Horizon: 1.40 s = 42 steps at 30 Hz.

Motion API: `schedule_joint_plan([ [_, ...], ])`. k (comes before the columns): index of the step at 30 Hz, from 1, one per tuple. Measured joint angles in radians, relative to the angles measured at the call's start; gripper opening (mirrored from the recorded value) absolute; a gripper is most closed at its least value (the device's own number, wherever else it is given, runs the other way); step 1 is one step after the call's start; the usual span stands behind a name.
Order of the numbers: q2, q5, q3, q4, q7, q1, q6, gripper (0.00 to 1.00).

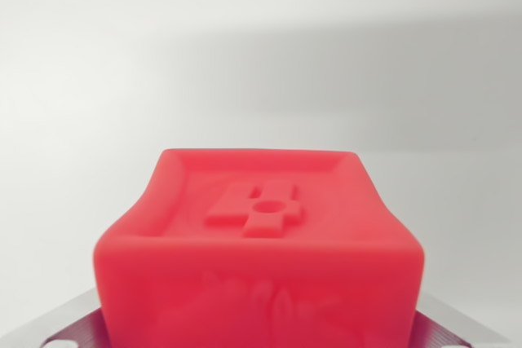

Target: Destack cube

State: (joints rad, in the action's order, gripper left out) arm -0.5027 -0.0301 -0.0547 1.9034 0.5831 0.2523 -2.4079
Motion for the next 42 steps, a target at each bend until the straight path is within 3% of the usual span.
schedule_joint_plan([
  [25, -0.097, -0.003, 0.001, -0.163, -0.061, 0.044, 0.065, 0.00],
  [42, -0.189, -0.006, 0.006, -0.173, -0.064, 0.049, -0.008, 0.00],
])
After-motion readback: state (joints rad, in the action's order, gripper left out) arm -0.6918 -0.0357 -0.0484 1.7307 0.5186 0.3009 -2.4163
